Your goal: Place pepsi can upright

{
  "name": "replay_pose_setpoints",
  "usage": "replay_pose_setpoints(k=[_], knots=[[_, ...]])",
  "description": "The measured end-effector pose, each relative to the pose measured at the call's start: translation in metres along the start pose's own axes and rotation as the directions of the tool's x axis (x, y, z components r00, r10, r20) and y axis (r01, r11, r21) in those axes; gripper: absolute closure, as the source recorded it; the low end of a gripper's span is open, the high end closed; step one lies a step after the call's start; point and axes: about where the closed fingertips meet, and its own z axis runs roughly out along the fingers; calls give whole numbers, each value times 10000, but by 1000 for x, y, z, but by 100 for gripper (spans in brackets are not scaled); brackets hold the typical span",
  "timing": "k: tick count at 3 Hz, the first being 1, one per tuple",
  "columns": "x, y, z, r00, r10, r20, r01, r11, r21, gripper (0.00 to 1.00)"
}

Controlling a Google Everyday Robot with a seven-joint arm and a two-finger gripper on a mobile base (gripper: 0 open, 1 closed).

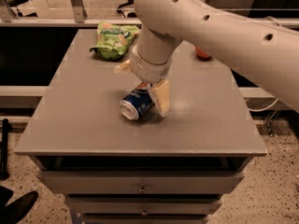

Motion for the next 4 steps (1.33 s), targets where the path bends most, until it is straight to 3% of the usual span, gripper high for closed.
replay_pose_setpoints(k=[1, 2, 3, 4], knots=[[3, 3, 13, 9990, -255, -368, 231, 9977, -635, 15], [9, 5, 16, 9968, -400, -685, 329, 9942, -1023, 39], [9, 4, 13, 9968, -401, -687, 330, 9942, -1024, 62], [11, 2, 5, 9963, -423, -749, 348, 9945, -987, 93]])
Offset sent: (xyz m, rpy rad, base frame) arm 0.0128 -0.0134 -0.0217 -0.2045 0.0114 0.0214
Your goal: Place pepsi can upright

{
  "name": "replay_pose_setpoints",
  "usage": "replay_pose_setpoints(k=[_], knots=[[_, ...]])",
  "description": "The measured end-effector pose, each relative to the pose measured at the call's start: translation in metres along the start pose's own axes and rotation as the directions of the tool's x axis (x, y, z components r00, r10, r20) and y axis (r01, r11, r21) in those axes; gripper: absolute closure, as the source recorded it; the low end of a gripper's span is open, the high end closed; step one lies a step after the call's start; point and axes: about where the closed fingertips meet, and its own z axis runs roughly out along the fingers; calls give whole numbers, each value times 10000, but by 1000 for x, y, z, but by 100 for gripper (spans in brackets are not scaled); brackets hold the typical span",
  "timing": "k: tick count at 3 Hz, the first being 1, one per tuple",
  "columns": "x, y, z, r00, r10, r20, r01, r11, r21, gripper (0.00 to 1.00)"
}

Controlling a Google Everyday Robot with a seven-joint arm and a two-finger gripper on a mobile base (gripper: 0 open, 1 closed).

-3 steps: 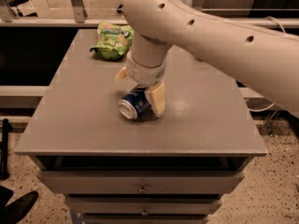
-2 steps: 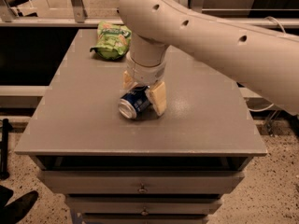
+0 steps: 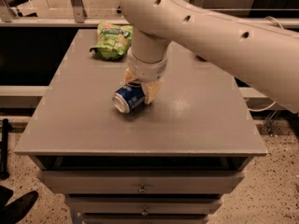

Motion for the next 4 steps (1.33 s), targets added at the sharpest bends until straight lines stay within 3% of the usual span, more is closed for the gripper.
replay_pose_setpoints(k=[1, 2, 3, 4], knots=[[40, -2, -49, 9967, -197, -789, 241, 9981, 558, 100], [40, -2, -49, 9967, -197, -789, 242, 9981, 559, 100], [34, -9, -65, 9787, -1688, -1168, 1804, 9789, 963, 100], [29, -21, -95, 9241, -3388, -1765, 3631, 9227, 1295, 100]])
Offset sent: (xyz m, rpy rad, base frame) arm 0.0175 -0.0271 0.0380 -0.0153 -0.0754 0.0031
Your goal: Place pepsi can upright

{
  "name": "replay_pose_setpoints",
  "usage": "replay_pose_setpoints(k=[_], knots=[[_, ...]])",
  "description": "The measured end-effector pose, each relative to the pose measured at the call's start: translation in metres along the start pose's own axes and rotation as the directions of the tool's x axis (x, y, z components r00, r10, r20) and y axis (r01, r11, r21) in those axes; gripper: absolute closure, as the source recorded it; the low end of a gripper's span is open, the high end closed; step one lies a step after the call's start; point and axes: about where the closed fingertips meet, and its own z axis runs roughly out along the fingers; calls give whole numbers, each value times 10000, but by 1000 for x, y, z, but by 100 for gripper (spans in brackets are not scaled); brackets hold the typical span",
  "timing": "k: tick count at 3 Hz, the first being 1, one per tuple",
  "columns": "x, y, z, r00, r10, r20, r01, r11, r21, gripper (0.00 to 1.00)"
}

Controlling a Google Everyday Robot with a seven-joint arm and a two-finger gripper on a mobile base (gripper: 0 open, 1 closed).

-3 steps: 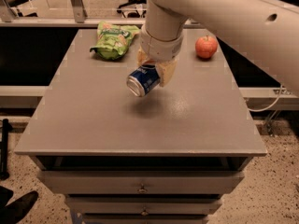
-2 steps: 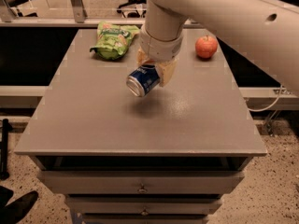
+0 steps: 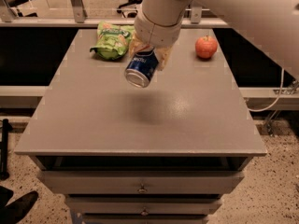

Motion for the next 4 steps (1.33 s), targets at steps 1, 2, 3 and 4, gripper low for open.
replay_pose_setpoints(k=[1, 2, 3, 4], knots=[[11, -18, -18, 9880, -1542, -33, 1541, 9858, 671, 100], [23, -38, -27, 9510, -3066, 395, 2987, 9444, 1374, 100], [30, -48, -25, 8880, -4523, 830, 4237, 8749, 2345, 100], [36, -50, -31, 8455, -5318, 492, 5038, 8248, 2567, 100]])
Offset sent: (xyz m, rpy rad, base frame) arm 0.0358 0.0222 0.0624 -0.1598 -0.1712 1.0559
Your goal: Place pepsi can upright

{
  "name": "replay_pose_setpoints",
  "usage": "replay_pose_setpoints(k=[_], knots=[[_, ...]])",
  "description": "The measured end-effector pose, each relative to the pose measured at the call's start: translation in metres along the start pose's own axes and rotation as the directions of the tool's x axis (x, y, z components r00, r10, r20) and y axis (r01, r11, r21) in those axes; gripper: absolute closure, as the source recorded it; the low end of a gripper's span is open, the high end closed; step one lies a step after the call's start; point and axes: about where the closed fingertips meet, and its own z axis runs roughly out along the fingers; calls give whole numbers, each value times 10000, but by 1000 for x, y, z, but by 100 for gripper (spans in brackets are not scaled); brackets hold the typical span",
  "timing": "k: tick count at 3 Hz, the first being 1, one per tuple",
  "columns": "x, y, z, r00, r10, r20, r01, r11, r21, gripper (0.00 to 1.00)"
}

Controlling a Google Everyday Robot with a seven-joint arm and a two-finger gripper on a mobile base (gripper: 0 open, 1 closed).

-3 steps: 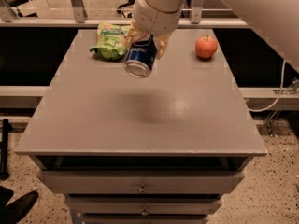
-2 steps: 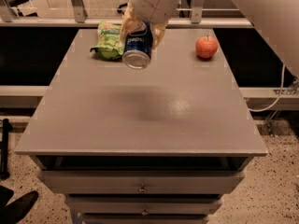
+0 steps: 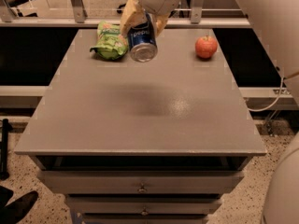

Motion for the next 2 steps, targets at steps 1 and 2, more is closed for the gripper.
replay_pose_setpoints(k=[1, 2], knots=[[0, 0, 1, 10000, -12, 1, 12, 10000, 1, 100], [-2, -4, -1, 9972, -686, -293, 686, 9976, -15, 100]])
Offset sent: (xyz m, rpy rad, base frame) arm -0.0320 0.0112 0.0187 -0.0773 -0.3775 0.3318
